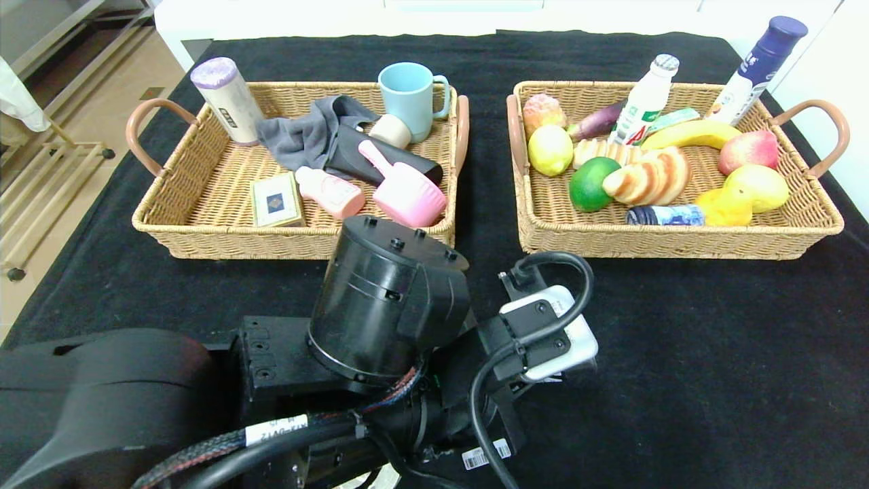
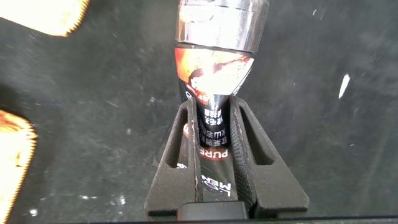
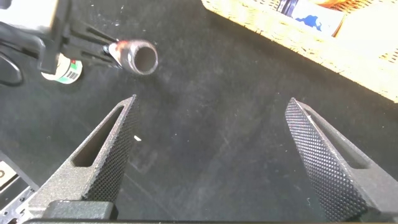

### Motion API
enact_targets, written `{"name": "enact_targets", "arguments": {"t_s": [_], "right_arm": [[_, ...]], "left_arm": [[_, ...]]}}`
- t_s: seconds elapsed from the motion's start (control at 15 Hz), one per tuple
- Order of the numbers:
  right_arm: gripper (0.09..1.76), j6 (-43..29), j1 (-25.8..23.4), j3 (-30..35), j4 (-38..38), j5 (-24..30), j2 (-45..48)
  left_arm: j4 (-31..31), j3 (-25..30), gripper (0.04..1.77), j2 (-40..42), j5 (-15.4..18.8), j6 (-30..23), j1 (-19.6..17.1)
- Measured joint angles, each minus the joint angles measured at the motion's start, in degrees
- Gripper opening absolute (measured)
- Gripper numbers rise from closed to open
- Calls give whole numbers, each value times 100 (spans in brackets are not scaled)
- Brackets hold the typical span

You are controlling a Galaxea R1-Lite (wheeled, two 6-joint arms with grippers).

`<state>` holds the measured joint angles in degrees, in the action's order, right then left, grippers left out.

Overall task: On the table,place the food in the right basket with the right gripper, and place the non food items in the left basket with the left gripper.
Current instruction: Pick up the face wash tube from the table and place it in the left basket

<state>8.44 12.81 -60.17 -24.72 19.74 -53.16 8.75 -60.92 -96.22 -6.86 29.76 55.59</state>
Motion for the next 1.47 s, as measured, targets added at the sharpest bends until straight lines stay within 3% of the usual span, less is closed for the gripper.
{"name": "enact_targets", "arguments": {"t_s": [0.27, 0.47, 0.8, 1.0, 1.47], "right_arm": [[171, 13, -15, 6, -2, 0, -33], [171, 22, -30, 11, 0, 0, -55], [171, 22, -41, 12, 2, 0, -116], [171, 29, -41, 20, 0, 0, -127], [171, 151, 27, 107, 2, -4, -249]], "left_arm": [[-84, -182, 37, 221, -336, -252, -79], [-121, -455, 36, 315, -936, -831, -96], [-211, -816, 36, 394, -1498, -1215, -107], [-289, -884, 36, 461, -1559, -1537, -229], [-236, -925, 35, 730, -1519, -1902, -1039]]}}
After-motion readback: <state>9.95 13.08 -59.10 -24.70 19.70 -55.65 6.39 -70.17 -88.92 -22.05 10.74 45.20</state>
